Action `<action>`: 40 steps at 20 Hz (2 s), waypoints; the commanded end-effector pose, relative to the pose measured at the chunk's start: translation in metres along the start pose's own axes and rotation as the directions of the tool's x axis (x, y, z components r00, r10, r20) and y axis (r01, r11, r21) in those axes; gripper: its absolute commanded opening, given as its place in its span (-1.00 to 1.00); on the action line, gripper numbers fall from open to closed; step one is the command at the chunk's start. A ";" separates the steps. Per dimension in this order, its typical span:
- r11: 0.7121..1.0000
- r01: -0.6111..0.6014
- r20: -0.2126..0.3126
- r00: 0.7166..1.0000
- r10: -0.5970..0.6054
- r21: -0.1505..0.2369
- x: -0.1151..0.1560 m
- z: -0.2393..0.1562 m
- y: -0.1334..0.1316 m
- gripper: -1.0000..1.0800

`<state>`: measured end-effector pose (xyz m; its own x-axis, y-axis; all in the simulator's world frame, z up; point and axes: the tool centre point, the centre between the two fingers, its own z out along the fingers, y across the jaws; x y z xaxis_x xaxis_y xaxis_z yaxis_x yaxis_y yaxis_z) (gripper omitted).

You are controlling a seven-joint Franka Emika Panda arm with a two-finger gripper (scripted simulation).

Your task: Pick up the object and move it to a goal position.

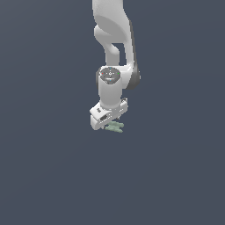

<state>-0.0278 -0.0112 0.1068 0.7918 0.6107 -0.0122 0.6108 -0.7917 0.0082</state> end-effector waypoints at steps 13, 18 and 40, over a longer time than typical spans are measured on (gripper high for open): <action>0.907 0.420 -0.006 0.907 -0.420 0.001 -0.007 0.025 -0.020 0.92; 0.851 0.525 -0.010 0.851 -0.525 0.000 -0.009 0.032 -0.026 0.92; 0.777 0.629 -0.014 0.777 -0.629 -0.001 -0.011 0.059 -0.034 0.92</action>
<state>-0.0568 0.0080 0.0544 0.2318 0.9728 -0.0001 0.9728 -0.2318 0.0007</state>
